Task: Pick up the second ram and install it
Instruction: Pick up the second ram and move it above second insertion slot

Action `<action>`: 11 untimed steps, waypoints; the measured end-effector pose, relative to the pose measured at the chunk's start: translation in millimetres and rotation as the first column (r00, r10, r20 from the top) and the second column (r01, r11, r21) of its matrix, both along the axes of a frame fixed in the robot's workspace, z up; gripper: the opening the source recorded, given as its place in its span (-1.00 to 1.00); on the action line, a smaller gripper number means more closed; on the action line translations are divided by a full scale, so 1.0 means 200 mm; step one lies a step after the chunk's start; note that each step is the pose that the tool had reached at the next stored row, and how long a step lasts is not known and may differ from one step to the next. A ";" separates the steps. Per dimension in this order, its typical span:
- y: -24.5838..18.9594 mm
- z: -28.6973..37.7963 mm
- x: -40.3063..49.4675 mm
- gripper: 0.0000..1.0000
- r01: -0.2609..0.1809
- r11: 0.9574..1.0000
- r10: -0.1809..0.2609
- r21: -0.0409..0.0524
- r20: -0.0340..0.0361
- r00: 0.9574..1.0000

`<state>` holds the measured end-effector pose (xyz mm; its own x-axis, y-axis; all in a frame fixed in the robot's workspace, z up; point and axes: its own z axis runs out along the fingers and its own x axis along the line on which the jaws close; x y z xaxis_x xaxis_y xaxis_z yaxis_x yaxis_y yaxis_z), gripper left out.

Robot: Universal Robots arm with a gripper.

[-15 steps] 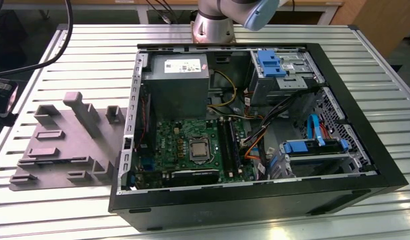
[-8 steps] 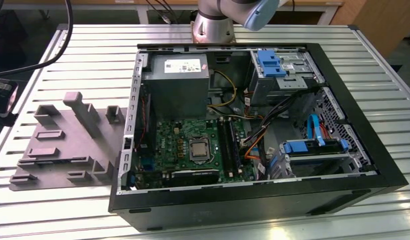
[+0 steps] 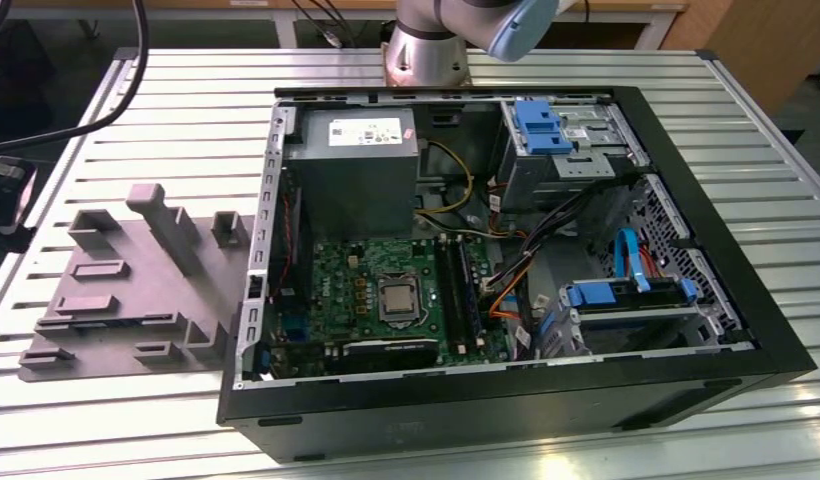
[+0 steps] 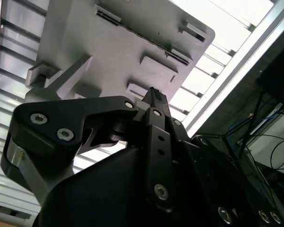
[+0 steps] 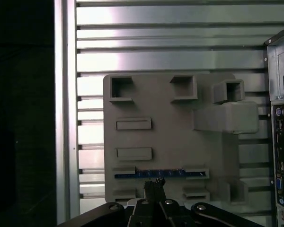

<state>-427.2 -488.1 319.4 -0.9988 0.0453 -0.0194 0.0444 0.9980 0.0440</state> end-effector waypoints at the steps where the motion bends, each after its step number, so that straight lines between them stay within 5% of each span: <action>1: 0.000 0.000 0.000 -0.79 -0.007 1.000 0.007 0.000 0.000 1.000; 11: 0.000 0.000 0.000 -0.79 -0.110 0.994 0.110 0.000 0.000 0.994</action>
